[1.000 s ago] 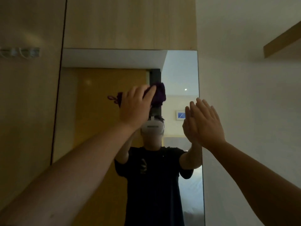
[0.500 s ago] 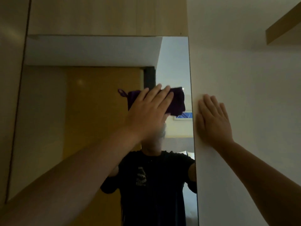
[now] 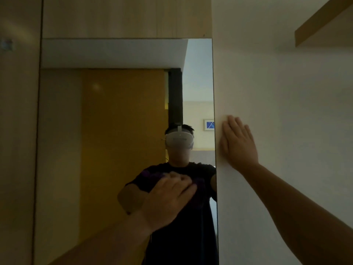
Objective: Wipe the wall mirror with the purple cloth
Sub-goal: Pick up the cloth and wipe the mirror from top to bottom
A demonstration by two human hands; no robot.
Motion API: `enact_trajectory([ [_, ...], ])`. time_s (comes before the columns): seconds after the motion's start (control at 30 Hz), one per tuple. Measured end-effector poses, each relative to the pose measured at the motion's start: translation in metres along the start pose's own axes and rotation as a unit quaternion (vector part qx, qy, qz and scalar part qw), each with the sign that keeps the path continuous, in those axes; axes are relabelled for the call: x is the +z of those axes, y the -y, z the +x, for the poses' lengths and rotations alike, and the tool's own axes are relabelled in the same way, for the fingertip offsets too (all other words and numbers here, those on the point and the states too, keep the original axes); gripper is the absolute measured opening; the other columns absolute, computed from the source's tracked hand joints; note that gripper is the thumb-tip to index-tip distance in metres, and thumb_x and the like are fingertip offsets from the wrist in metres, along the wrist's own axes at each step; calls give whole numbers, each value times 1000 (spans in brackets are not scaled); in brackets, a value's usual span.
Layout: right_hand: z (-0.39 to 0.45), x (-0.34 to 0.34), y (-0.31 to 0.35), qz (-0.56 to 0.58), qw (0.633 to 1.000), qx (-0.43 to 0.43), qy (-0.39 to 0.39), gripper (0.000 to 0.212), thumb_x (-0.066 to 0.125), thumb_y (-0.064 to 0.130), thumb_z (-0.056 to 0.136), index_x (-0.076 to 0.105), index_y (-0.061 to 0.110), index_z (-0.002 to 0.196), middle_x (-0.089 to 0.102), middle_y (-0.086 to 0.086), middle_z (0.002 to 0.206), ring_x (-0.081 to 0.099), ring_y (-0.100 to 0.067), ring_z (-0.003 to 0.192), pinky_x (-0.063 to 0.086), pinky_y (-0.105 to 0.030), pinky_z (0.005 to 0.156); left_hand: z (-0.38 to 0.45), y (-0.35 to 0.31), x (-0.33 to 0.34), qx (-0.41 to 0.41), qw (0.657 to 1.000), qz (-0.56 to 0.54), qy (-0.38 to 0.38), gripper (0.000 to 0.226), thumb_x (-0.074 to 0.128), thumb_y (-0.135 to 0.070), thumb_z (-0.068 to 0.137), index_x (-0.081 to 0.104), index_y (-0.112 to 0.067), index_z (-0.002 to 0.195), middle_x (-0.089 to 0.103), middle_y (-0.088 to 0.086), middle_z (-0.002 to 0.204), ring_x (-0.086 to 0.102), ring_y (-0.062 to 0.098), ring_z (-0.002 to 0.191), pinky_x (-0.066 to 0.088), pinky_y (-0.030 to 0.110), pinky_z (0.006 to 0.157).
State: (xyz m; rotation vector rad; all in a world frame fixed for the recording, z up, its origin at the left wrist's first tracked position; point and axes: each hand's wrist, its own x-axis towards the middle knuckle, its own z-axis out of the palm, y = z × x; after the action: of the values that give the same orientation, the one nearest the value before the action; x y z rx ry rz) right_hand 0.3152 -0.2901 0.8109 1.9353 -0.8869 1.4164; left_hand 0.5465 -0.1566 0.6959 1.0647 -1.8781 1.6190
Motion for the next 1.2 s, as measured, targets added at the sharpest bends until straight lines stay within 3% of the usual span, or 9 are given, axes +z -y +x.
enact_trajectory([
  [0.17,-3,9,-12,-40,999,-28,15,56,25,36,103,21,12,154,13,-9,163,6,-27,152,7,-45,123,149,86,-34,-158,980,17,-122,38,53,-21,96,56,-9,131,60,13,124,52,30,112,45,43,95],
  [0.23,-4,17,-16,-50,998,-29,1,56,25,35,104,14,14,154,7,-7,163,2,-25,152,1,-42,123,212,124,-45,-202,971,32,-121,41,58,-22,96,55,-9,135,59,13,129,53,33,115,42,42,97],
  [0.33,-4,22,-16,-55,997,-39,-30,55,24,36,104,17,13,153,11,-7,162,6,-26,152,3,-42,123,249,146,-36,-198,974,75,-79,43,54,-30,100,51,-14,140,54,11,134,48,33,121,40,43,98],
  [0.47,-4,23,-19,-49,997,-44,-31,55,23,37,105,13,14,154,5,-4,162,3,-24,152,-1,-39,123,218,114,-21,-124,983,89,-98,45,60,-33,95,55,-14,135,56,9,127,51,31,115,42,44,95],
  [0.63,-5,19,-17,-25,999,-38,-27,54,27,34,105,21,12,153,14,-6,162,7,-23,151,0,-39,123,107,28,3,-25,997,20,-64,44,67,-23,92,57,-11,134,57,10,128,48,29,115,37,42,96],
  [0.7,-5,15,-14,-18,999,-30,-25,54,26,34,104,28,11,152,22,-11,161,8,-22,150,3,-40,122,64,3,11,-5,999,13,-41,43,64,-18,92,58,-14,135,58,8,130,52,30,117,39,43,95],
  [0.87,-14,3,2,3,1000,14,20,54,23,35,105,25,11,153,17,-10,163,4,-23,151,2,-41,122,-14,-34,9,64,996,-12,59,51,66,-24,88,52,-23,137,52,-2,134,49,23,117,36,39,96],
  [1.0,-26,-11,17,48,996,56,49,54,24,36,105,27,12,153,19,-11,163,9,-25,152,6,-41,121,-21,-39,-3,42,995,-62,73,42,60,-19,92,55,-22,134,55,-2,128,53,23,112,46,39,91],
  [1.2,-53,-42,73,80,993,63,55,58,19,40,103,30,10,152,22,-13,162,13,-27,151,13,-47,122,-38,-5,-38,-57,995,-86,-7,37,62,-12,92,63,-17,128,63,3,120,58,28,103,44,39,84],
])
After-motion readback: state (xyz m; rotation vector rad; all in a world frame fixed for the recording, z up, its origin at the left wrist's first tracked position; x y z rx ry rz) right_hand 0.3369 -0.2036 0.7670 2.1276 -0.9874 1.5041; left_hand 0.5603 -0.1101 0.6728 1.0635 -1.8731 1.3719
